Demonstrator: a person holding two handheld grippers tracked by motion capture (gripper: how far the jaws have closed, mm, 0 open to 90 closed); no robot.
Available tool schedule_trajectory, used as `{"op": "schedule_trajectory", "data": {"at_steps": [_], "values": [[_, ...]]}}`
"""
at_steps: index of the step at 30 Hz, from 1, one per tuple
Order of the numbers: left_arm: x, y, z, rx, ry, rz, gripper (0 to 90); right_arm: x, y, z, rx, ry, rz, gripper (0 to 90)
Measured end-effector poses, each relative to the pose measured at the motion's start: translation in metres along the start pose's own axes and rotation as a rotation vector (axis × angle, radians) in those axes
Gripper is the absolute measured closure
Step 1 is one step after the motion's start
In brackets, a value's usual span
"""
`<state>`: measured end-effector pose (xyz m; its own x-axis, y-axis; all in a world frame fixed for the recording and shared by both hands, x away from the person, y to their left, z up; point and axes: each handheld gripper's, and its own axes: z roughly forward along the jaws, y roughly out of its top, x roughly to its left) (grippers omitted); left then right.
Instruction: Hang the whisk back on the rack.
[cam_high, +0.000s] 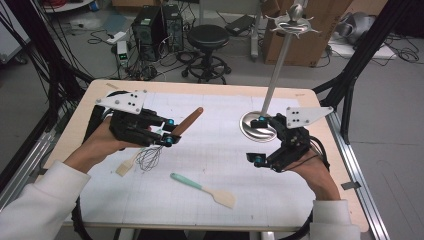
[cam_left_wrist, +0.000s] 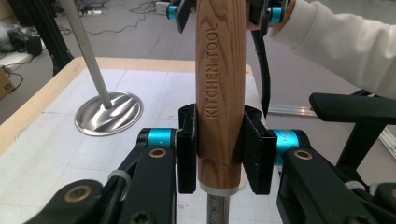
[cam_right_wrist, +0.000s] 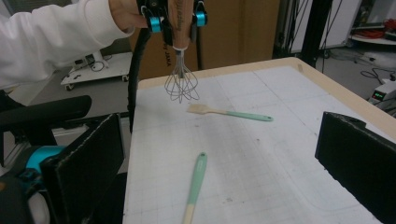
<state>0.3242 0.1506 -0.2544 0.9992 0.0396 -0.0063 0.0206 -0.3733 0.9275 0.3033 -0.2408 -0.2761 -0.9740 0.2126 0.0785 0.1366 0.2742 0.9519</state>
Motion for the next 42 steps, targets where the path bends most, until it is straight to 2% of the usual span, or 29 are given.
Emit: {"op": "schedule_trajectory", "data": {"at_steps": [4,7,15,27,29,33,35,40,42], "values": [[-0.001,0.001,0.003,-0.008,-0.001,0.006,69.8,-0.001,0.008,0.012,0.011,0.03,-0.018,0.3],[-0.001,0.002,0.005,-0.019,0.004,0.004,69.8,-0.002,0.013,0.02,0.017,0.046,-0.008,0.3],[0.0,0.003,0.007,-0.025,0.012,-0.001,69.8,-0.001,0.027,0.036,0.019,0.101,-0.024,0.3],[0.0,0.005,0.012,-0.042,0.009,0.002,69.8,0.003,0.05,0.059,0.049,0.144,-0.059,1.7],[-0.001,0.006,0.012,-0.048,0.009,-0.002,69.8,0.003,0.052,0.062,0.047,0.156,-0.063,6.3],[-0.001,0.007,0.013,-0.061,0.004,-0.004,69.8,0.003,0.055,0.065,0.034,0.169,-0.065,6.4],[-0.001,0.007,0.013,-0.062,0.0,-0.004,69.8,0.004,0.057,0.066,0.022,0.171,-0.083,6.4],[-0.002,0.007,0.014,-0.066,-0.001,-0.003,69.8,0.006,0.062,0.07,0.01,0.191,-0.075,6.4],[-0.002,0.008,0.015,-0.07,-0.001,0.001,69.8,0.006,0.063,0.071,0.012,0.195,-0.076,11.2]]}}
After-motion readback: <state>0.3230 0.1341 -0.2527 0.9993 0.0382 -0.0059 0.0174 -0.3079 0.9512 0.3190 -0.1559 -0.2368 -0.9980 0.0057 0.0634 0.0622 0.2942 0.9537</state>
